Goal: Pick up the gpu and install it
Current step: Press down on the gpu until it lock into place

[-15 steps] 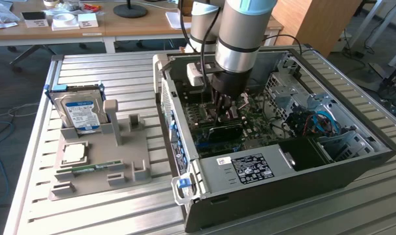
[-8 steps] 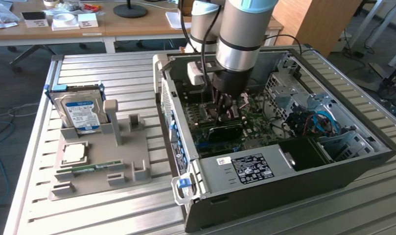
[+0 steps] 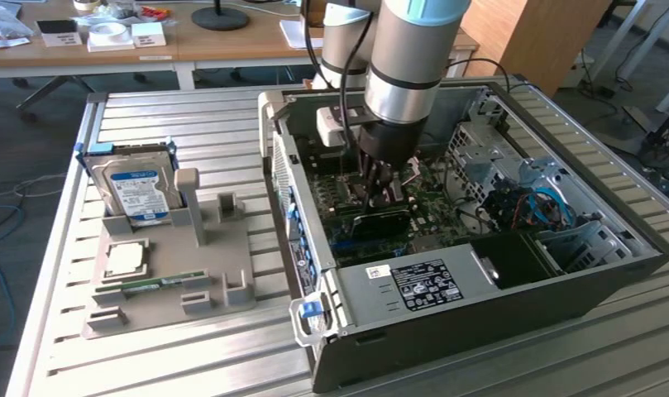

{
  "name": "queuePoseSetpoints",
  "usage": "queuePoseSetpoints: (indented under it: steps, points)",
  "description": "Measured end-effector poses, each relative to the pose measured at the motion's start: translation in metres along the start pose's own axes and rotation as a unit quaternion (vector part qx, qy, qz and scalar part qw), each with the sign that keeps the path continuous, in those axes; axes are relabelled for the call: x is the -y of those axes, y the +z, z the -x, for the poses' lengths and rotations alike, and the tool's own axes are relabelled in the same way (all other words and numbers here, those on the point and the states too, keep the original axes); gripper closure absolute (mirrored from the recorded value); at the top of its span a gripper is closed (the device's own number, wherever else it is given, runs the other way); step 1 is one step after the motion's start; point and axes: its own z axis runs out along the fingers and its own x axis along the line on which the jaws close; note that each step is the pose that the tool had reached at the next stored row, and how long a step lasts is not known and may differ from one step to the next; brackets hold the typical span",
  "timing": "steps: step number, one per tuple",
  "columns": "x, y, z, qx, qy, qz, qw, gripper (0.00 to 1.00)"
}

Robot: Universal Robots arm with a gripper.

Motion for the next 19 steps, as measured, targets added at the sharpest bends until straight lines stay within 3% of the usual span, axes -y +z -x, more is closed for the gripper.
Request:
queuePoseSetpoints:
  steps: [19]
  points:
    - [-0.0001,0.0034,-0.0014,-0.0001,0.000,0.0000,1.0000,0.89]
